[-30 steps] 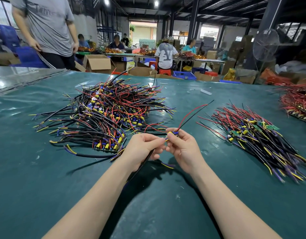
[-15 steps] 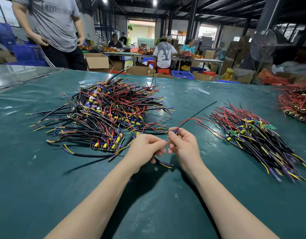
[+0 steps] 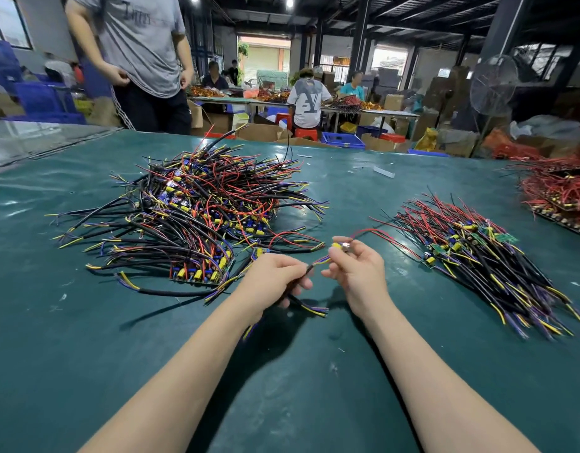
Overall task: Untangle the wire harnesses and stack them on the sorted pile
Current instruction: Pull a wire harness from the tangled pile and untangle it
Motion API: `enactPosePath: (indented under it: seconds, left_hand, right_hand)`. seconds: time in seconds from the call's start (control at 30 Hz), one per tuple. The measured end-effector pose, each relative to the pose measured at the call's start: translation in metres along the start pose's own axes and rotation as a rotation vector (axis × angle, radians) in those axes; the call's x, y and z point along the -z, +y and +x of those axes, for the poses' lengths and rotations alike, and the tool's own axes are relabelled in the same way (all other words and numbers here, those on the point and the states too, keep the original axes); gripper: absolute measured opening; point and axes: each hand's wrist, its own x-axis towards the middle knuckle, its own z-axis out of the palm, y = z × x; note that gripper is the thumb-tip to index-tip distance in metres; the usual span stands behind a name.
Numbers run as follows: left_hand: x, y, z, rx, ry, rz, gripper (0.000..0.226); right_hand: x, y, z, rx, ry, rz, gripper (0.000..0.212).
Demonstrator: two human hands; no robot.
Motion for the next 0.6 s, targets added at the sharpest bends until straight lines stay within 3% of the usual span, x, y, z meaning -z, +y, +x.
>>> enactPosePath:
  seconds: [0.1,0.2,0.43,0.6]
  left_hand:
    - [-0.002,-0.005,-0.002,-0.003,-0.066,0.164,0.029]
    - [0.001,-0.005,-0.002,-0.151,-0.037,0.313,0.037]
    - [0.016,-0.004,0.002,-0.126,-0.226,-0.037,0.039]
    - [0.034,-0.004,0.005,-0.172,-0.031,0.092,0.032]
  right_hand:
    - [0.024,-0.01,0.007,0.046,0.138,0.029,0.025]
    - [0.029,-0.01,0.012,0.055,0.13,0.018,0.025]
    - [0.024,-0.011,0.017,-0.076,0.066,0.155,0.022]
    - [0.038,-0.022,0.024,-0.049,0.161,0.287,0.023]
